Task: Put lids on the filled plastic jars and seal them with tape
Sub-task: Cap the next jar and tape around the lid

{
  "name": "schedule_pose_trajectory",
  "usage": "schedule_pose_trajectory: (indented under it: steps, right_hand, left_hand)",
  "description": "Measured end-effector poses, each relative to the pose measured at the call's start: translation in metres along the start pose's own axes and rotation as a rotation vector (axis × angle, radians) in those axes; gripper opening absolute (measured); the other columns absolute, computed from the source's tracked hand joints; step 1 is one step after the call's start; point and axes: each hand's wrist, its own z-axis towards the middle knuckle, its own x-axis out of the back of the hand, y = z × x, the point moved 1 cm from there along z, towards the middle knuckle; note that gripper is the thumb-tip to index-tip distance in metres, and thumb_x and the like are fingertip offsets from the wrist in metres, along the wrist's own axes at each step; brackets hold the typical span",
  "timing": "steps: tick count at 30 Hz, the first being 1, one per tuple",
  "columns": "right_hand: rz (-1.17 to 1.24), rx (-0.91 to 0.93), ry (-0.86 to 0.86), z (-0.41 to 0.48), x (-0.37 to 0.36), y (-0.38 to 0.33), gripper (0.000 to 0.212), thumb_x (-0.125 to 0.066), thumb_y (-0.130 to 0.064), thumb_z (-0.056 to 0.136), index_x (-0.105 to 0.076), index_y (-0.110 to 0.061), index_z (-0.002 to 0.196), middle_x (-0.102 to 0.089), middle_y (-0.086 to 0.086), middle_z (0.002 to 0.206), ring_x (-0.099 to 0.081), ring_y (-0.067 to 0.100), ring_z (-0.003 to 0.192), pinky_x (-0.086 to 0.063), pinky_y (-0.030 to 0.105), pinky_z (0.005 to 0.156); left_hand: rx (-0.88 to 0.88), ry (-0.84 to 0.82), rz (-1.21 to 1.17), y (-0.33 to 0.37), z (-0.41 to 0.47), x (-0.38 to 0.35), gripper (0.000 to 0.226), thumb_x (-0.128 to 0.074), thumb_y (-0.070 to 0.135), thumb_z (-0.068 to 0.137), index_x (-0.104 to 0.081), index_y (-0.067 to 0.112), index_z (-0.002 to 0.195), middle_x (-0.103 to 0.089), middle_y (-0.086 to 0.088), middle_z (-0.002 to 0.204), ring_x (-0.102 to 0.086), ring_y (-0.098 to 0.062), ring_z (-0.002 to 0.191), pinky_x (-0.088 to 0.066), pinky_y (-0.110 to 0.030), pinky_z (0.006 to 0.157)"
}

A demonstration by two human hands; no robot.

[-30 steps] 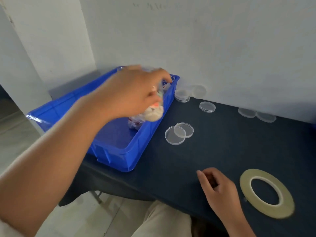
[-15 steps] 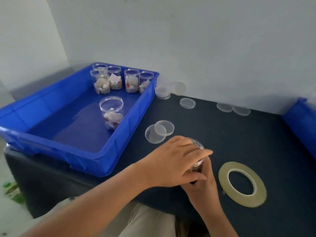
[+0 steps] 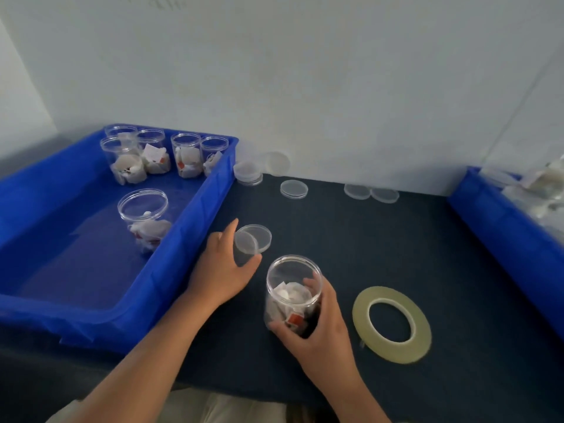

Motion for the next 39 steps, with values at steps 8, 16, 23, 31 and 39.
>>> schedule_pose_trajectory:
  steps: [8, 16, 23, 31, 39]
  right_hand:
    - [-0.046, 0.025, 0.021, 0.0, 0.0, -0.001, 0.089, -0.087, -0.061, 0.072, -0.026, -0.072, 0.137, -0.045, -0.039, 0.139, -0.05, -0.011, 0.129, -0.04, 0.003, 0.098]
    - [0.017, 0.015, -0.006, 0.0, -0.001, -0.004, 0.084, -0.086, -0.063, 0.077, -0.03, -0.06, 0.14, -0.054, -0.031, 0.138, -0.059, -0.006, 0.124, -0.05, 0.01, 0.094]
    - [0.017, -0.005, -0.024, 0.0, -0.001, -0.004, 0.086, -0.084, -0.053, 0.079, -0.033, -0.053, 0.148, -0.056, -0.028, 0.139, -0.059, -0.002, 0.126, -0.051, 0.014, 0.095]
    - [-0.038, -0.033, -0.043, 0.002, -0.005, -0.001, 0.076, -0.082, -0.056, 0.079, -0.035, -0.057, 0.139, -0.056, -0.032, 0.13, -0.059, -0.004, 0.118, -0.051, 0.01, 0.089]
    - [-0.054, -0.003, -0.049, 0.003, -0.002, 0.003, 0.073, -0.087, -0.044, 0.074, -0.048, -0.039, 0.135, -0.056, -0.023, 0.124, -0.061, 0.007, 0.115, -0.057, 0.026, 0.086]
  left_hand:
    - [-0.006, -0.015, -0.927, 0.063, -0.035, 0.038, 0.072, -0.055, 0.077, 0.08, -0.062, 0.02, 0.122, -0.079, -0.004, 0.11, -0.077, -0.019, 0.102, -0.058, -0.034, 0.088]
    - [-0.361, -0.259, -0.251, 0.074, -0.07, 0.032, 0.109, -0.075, 0.085, 0.062, -0.021, 0.056, 0.152, -0.046, 0.046, 0.133, -0.048, 0.018, 0.126, -0.044, -0.014, 0.095]
    - [-0.489, -0.349, 0.265, 0.093, -0.069, 0.045, 0.107, -0.055, 0.082, 0.079, 0.008, 0.052, 0.16, 0.006, 0.031, 0.162, -0.01, 0.006, 0.15, -0.035, -0.029, 0.114]
    - [-0.576, -0.159, 0.528, 0.125, -0.076, 0.014, 0.065, -0.035, 0.076, 0.098, -0.028, 0.041, 0.153, -0.04, 0.006, 0.148, -0.044, -0.017, 0.133, -0.047, -0.036, 0.104]
    - [-0.603, -0.342, 0.404, 0.115, -0.069, 0.019, 0.053, -0.034, 0.083, 0.089, -0.035, 0.049, 0.13, -0.04, 0.021, 0.133, -0.044, -0.006, 0.123, -0.039, -0.027, 0.097]
